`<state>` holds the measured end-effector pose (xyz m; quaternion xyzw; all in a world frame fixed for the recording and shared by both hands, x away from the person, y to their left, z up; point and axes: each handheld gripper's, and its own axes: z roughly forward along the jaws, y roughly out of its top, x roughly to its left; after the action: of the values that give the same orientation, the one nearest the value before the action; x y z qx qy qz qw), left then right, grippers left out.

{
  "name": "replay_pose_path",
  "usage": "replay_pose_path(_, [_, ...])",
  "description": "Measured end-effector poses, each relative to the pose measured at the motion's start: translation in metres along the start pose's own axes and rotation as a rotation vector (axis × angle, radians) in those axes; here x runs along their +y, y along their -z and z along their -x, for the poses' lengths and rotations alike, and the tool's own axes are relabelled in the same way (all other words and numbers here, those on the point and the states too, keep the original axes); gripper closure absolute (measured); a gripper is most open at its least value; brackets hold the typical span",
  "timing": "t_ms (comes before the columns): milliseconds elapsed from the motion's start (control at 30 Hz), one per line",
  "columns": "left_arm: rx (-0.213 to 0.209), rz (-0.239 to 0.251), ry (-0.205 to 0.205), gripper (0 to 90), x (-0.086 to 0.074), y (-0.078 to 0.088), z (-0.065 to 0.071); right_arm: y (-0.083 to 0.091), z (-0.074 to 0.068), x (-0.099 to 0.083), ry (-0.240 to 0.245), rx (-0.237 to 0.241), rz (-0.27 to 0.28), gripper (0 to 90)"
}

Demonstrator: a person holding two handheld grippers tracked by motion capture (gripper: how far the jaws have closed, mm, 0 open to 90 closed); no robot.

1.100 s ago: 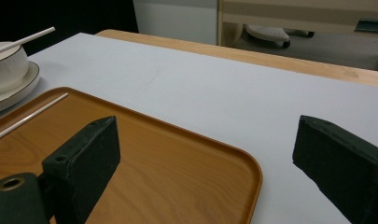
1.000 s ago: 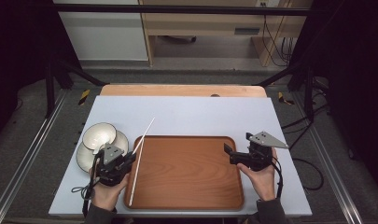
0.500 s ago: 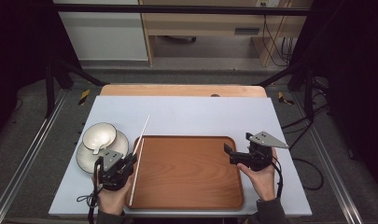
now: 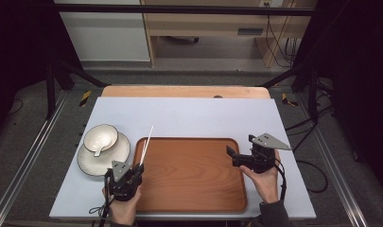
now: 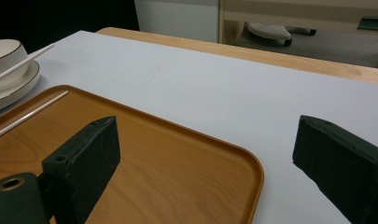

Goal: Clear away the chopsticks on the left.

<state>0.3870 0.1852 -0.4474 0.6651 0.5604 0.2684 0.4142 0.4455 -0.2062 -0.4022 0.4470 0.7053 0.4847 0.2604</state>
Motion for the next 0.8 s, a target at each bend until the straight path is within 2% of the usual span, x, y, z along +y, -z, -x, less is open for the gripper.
replay_pose_path(133, [-0.008, -0.014, 0.004, 83.8, -0.007, -0.004, 0.003, 0.000, 0.000, 0.000, -0.001, -0.002, 0.001, 7.6])
replay_pose_path(367, [0.015, -0.049, 0.009, 83.8, -0.013, -0.010, 0.001, -0.001, 0.000, -0.001, 0.000, 0.000, -0.003, 7.6])
replay_pose_path(800, [0.025, -0.119, -0.007, 83.8, -0.020, -0.019, 0.004, -0.001, 0.001, -0.001, 0.002, -0.002, -0.006, 7.7])
